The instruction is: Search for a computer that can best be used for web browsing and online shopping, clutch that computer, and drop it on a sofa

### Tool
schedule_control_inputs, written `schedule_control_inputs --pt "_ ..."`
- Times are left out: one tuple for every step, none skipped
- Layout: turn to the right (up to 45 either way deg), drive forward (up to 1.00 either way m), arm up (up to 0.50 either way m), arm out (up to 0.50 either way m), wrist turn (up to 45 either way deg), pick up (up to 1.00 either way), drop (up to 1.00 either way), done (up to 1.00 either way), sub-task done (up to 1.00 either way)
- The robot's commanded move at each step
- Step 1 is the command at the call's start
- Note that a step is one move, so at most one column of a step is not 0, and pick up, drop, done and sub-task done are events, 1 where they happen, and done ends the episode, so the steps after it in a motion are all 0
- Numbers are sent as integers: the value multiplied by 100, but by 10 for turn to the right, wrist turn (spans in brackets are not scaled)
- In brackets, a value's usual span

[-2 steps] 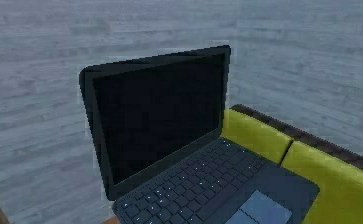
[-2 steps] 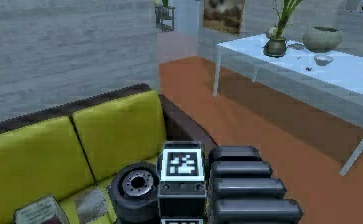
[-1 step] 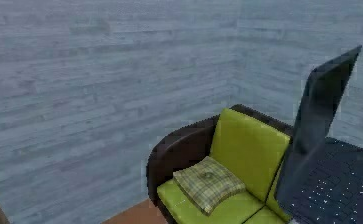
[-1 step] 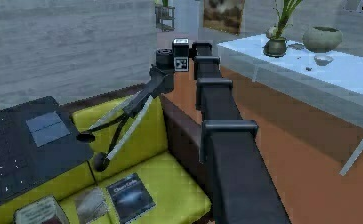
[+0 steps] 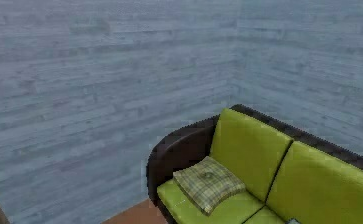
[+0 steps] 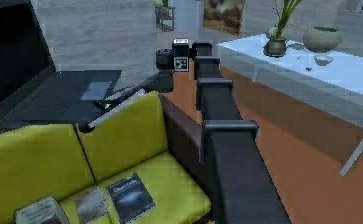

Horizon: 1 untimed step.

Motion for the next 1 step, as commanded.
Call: schedule_control_inputs --pt "0 0 -44 0 0 0 0 0 0"
